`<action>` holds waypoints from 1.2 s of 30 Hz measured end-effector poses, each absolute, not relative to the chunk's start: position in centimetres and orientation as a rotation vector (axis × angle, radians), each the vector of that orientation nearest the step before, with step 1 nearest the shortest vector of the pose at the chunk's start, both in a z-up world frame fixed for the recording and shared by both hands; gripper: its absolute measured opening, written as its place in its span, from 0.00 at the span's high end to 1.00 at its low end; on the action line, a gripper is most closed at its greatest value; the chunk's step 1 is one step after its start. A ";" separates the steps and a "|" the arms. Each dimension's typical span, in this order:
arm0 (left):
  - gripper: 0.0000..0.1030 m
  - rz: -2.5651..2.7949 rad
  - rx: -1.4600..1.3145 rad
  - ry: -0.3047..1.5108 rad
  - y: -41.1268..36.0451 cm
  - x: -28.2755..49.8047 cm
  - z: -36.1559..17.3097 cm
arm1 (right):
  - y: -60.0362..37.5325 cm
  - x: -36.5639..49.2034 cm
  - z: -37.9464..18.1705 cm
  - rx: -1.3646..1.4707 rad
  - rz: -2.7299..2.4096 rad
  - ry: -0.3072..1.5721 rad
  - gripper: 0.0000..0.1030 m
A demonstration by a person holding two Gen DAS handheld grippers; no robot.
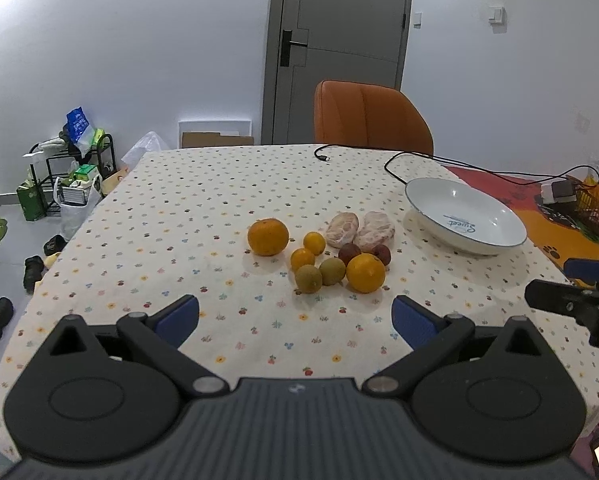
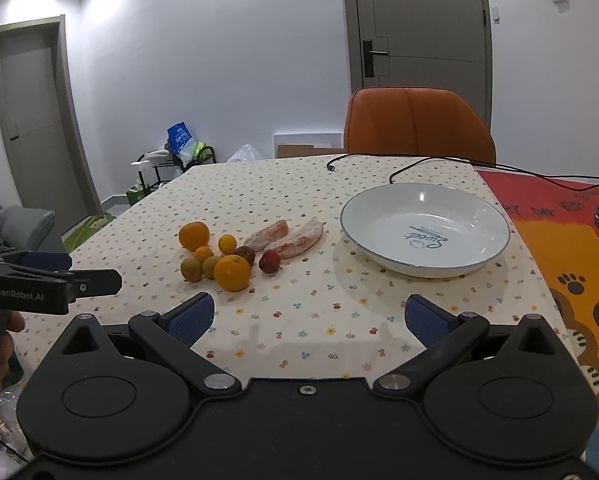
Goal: Organize fruits
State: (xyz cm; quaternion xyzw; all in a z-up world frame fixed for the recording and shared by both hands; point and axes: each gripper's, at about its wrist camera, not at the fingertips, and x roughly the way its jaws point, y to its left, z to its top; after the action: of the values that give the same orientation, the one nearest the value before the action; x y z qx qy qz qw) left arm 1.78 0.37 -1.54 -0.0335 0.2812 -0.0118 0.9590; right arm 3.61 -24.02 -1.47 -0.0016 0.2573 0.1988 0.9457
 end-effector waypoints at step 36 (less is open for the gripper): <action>0.53 -0.061 -0.112 0.659 0.1 10.8 -6.4 | -20.4 11.0 -5.9 0.089 0.573 0.615 0.23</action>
State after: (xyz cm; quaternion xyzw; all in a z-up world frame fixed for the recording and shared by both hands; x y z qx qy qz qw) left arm 10.81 0.12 -6.43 -0.0550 0.3232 -0.0300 0.9443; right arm 11.04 -20.37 -5.88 0.0433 0.2985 0.2782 0.9119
